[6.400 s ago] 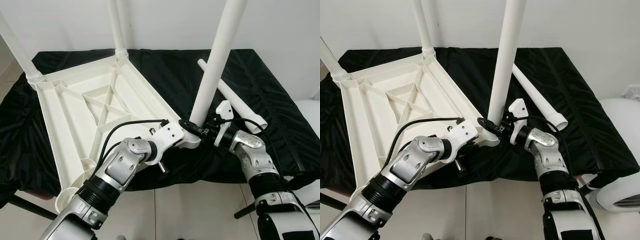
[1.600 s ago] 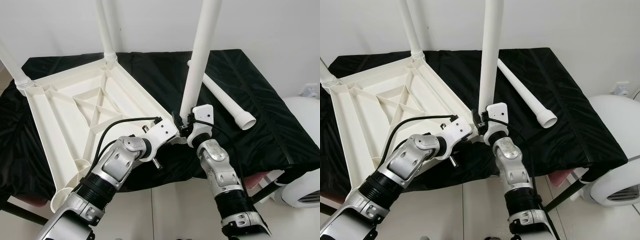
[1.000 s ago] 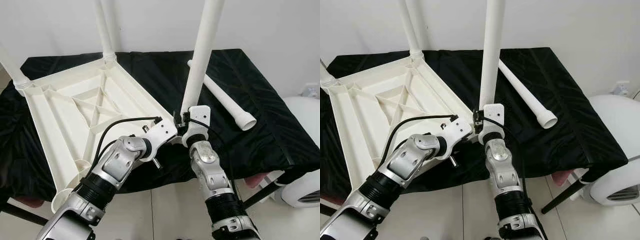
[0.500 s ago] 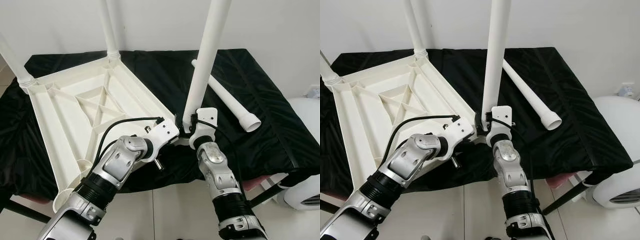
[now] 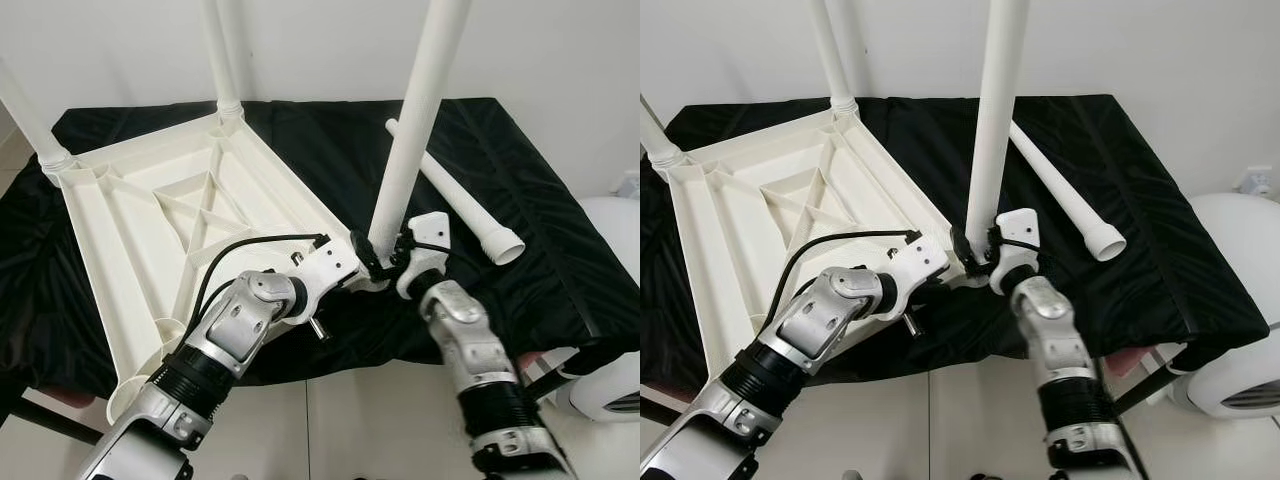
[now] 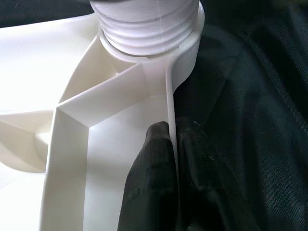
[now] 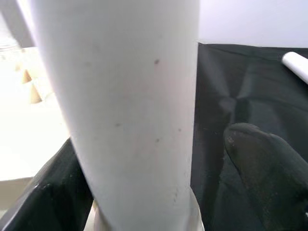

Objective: Building children table

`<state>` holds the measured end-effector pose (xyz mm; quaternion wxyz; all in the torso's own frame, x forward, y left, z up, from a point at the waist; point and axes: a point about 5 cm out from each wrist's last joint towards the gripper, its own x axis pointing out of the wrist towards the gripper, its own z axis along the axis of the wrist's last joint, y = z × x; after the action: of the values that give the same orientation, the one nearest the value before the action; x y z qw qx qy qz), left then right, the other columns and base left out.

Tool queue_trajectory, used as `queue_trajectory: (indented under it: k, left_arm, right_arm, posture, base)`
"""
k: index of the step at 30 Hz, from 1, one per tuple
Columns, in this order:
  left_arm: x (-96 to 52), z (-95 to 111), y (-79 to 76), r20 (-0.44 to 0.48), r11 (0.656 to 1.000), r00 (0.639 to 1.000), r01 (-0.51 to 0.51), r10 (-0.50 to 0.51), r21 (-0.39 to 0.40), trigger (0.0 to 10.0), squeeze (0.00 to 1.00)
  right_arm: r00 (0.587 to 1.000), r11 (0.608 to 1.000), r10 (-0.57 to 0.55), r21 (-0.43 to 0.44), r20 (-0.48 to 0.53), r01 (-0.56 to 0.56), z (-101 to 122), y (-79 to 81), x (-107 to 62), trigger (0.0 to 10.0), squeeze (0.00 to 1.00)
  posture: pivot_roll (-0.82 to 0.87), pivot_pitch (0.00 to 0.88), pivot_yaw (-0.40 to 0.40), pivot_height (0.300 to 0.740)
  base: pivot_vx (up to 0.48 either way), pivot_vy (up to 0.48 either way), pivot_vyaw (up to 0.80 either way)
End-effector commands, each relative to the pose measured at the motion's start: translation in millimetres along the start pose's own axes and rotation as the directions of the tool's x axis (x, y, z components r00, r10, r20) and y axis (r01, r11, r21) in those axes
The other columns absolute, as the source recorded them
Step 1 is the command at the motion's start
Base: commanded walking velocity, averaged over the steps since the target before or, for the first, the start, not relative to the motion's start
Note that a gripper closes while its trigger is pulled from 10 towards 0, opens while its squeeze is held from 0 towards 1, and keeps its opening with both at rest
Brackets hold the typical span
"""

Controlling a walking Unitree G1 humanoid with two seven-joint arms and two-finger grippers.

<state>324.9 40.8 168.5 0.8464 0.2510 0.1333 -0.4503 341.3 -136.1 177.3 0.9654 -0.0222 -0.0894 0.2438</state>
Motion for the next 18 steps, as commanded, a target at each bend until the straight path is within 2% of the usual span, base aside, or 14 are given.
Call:
queue_trajectory:
  k: [1,4,6,12,14,18]
  left_arm:
    - [-1.9,-4.9,6.6,-0.029,1.000,0.999,-0.026,0.027,0.014,10.0,0.00]
    - [-1.7,-4.8,5.9,-0.028,1.000,0.999,-0.025,0.025,0.014,10.0,0.00]
    - [-1.2,-3.8,6.3,-0.023,1.000,0.999,-0.028,0.028,0.009,10.0,0.00]
    - [-1.0,-2.4,6.9,-0.020,1.000,0.999,-0.030,0.031,0.008,10.0,0.00]
    - [-1.5,-2.8,6.0,-0.022,1.000,0.999,-0.027,0.027,0.014,10.0,0.00]
    - [-1.7,-3.1,6.1,-0.024,1.000,0.999,-0.025,0.025,0.016,10.0,0.00]
  right_arm:
    - [0.999,0.999,0.049,-0.008,-0.005,-0.049,-1.0,-1.7,-2.9,10.0,0.00]
    - [0.997,0.997,0.075,-0.025,-0.014,-0.075,-0.4,-6.7,-3.0,10.0,0.00]
    - [0.990,0.989,0.140,-0.053,-0.018,-0.141,4.1,-16.7,-1.7,10.0,0.00]
    - [0.973,0.970,0.224,-0.087,-0.054,-0.228,6.1,-24.3,1.6,10.0,0.00]
    - [0.947,0.945,0.305,-0.089,-0.097,-0.313,4.1,-25.4,2.8,10.0,0.00]
    - [0.915,0.915,0.384,-0.079,-0.123,-0.395,4.0,-24.5,5.2,10.0,0.00]
  posture:
    - [-0.09,0.096,0.044,0.740]
    - [-0.09,0.093,0.044,0.740]
    - [-0.09,0.094,0.043,0.740]
    - [-0.09,0.095,0.043,0.740]
    - [-0.08,0.095,0.046,0.740]
    - [-0.08,0.094,0.048,0.740]
  base:
    - [0.000,0.000,0.00]
    - [0.000,0.000,0.00]
    - [0.000,0.000,0.00]
    - [0.000,0.000,0.00]
    - [0.000,0.000,0.00]
    - [0.000,0.000,0.00]
